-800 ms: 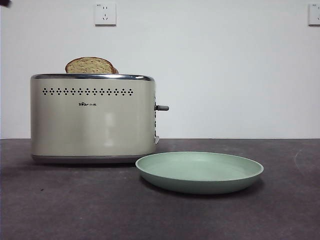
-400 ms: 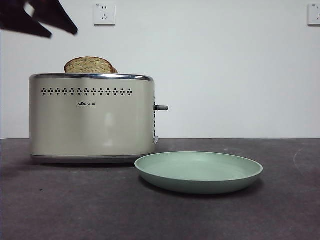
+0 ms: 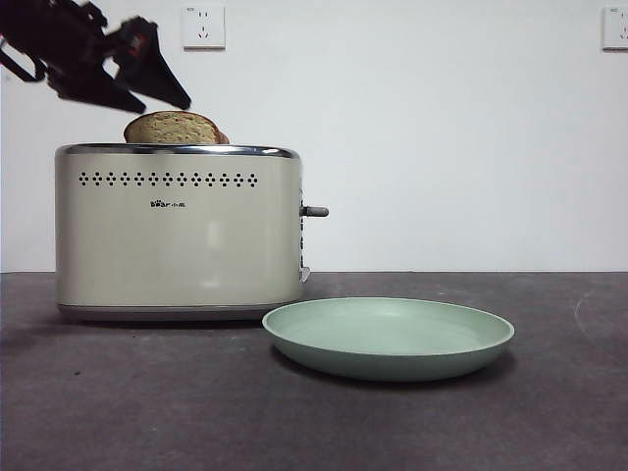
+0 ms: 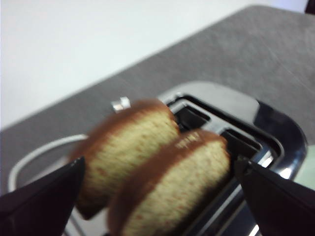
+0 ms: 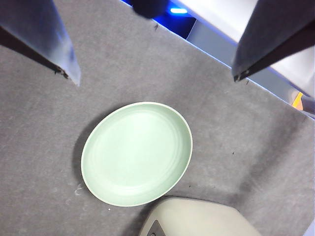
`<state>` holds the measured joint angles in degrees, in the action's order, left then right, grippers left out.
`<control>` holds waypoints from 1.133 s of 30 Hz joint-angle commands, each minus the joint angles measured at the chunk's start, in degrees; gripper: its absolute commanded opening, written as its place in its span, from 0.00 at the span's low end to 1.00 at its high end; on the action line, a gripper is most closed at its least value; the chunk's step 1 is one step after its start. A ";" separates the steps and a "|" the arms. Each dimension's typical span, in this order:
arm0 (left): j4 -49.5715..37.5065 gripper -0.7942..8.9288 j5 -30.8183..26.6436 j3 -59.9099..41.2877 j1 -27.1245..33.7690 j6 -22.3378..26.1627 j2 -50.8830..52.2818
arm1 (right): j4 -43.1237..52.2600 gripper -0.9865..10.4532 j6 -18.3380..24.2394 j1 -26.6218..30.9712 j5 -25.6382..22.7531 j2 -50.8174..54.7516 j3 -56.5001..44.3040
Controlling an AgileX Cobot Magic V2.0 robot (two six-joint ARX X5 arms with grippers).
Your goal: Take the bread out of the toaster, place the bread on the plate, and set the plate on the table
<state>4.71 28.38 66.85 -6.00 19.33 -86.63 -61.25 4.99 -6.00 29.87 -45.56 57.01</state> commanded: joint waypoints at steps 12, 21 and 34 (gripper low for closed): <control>2.73 0.07 -0.02 -0.11 -1.51 3.15 -2.32 | 0.37 0.61 0.00 -0.07 -0.02 -0.96 0.15; 1.31 0.07 -1.40 0.09 -1.51 2.93 -0.76 | 0.37 0.61 -0.02 -0.07 -0.02 -0.96 0.15; 10.91 0.07 -1.29 11.82 -1.51 2.73 4.61 | 0.35 0.61 -0.02 -0.07 -0.02 -0.96 0.15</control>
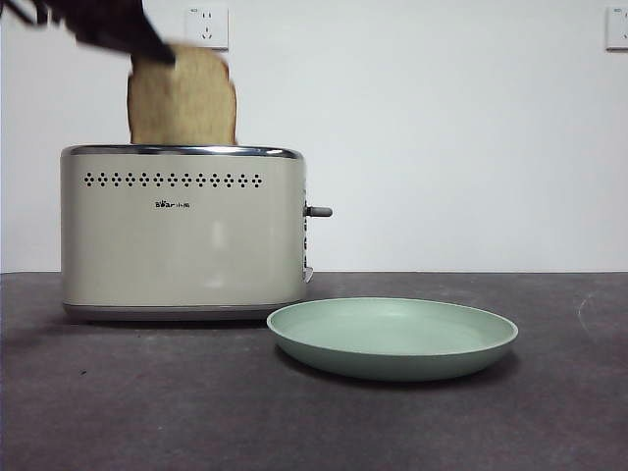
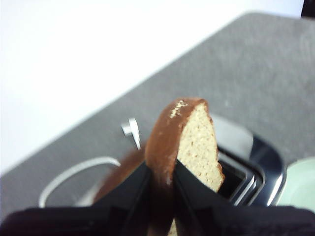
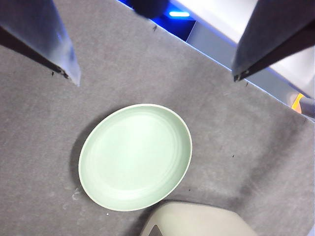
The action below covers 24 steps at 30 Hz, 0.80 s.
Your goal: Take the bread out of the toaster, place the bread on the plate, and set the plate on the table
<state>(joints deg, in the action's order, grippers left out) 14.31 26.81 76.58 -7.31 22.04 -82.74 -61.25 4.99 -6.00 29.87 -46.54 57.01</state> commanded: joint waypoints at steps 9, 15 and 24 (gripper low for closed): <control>16.63 0.07 0.57 13.81 -0.20 -3.06 5.53 | 0.61 0.61 -0.04 -0.07 -0.24 -0.35 0.15; 25.55 0.07 6.60 15.17 -0.22 -9.75 12.07 | 3.43 0.61 -0.70 -0.07 -0.24 -2.73 0.15; 39.91 0.08 6.34 13.22 -1.81 -8.20 20.17 | 7.85 0.61 -1.14 -0.07 -1.05 -10.05 0.15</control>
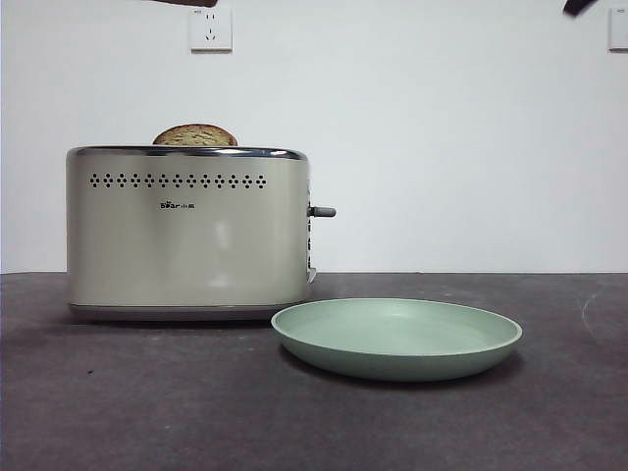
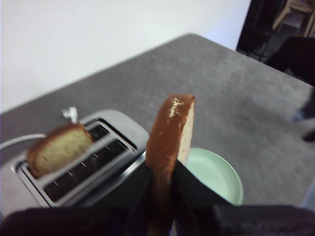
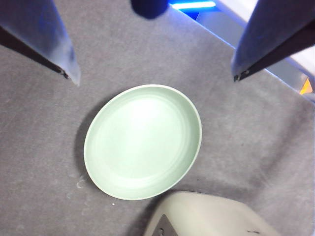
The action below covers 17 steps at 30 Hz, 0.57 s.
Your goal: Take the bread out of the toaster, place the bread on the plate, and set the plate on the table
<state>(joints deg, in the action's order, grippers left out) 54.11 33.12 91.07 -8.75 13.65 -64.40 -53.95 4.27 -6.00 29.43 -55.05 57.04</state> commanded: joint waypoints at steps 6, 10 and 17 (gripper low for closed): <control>-0.33 0.08 0.37 -12.61 -0.59 -0.37 10.01 | 3.85 0.61 -1.07 -0.07 -1.46 -8.52 0.13; -0.52 0.08 0.74 -21.46 -0.59 -0.92 14.93 | 7.06 0.54 -1.90 -0.09 -1.49 -13.92 0.13; 0.35 0.08 4.68 -29.22 -0.59 -2.01 20.17 | 12.72 0.50 -2.99 -2.03 -1.49 -25.99 0.13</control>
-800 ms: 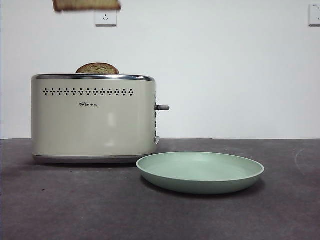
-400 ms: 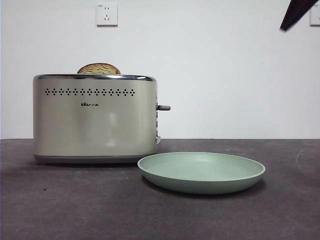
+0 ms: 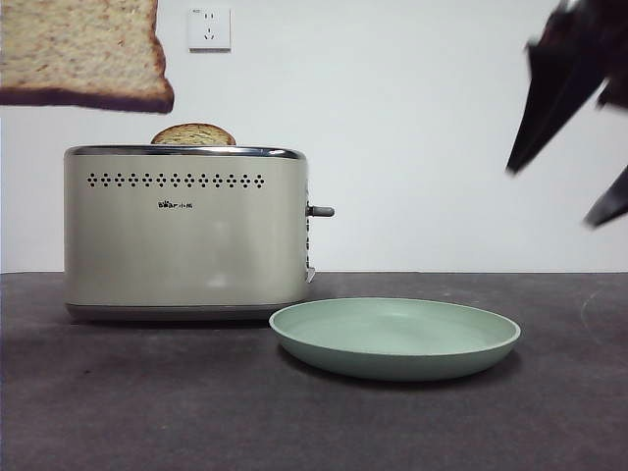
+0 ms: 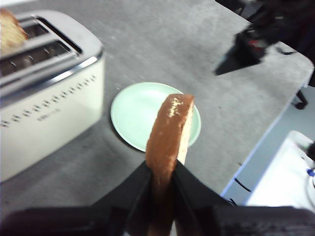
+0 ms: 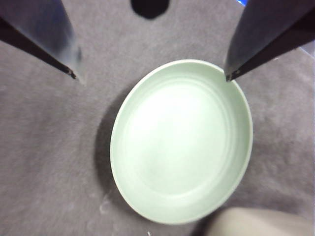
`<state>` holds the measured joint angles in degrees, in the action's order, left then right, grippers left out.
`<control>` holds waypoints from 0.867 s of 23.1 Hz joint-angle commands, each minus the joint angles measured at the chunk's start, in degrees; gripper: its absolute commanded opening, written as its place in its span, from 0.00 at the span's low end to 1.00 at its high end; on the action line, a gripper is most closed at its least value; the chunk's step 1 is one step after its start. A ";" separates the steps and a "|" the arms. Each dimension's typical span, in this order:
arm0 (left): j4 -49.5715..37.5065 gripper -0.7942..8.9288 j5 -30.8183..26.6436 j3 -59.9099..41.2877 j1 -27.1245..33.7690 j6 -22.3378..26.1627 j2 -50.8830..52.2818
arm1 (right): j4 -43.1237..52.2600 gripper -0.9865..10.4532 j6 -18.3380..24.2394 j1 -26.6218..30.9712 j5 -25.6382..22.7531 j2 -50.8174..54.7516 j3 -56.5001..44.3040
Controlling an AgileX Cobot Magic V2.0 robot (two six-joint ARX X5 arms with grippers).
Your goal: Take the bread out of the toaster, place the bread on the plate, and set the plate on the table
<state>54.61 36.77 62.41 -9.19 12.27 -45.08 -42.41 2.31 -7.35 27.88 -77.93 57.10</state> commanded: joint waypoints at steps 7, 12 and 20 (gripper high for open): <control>1.27 0.07 1.22 -0.57 -0.15 -0.61 0.92 | 10.01 0.49 -2.71 -5.66 -4.22 -17.29 0.07; 1.25 0.07 1.22 -0.57 -0.15 -0.70 0.92 | 13.68 0.25 -4.00 -6.32 -4.42 -21.46 0.07; 0.68 0.07 3.61 -0.57 -0.17 -3.82 0.59 | 15.82 0.07 -4.48 -6.32 -5.03 -21.38 0.07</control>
<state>55.79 40.03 62.15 -9.19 9.63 -44.56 -26.33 -2.61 -13.54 23.62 -98.94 57.39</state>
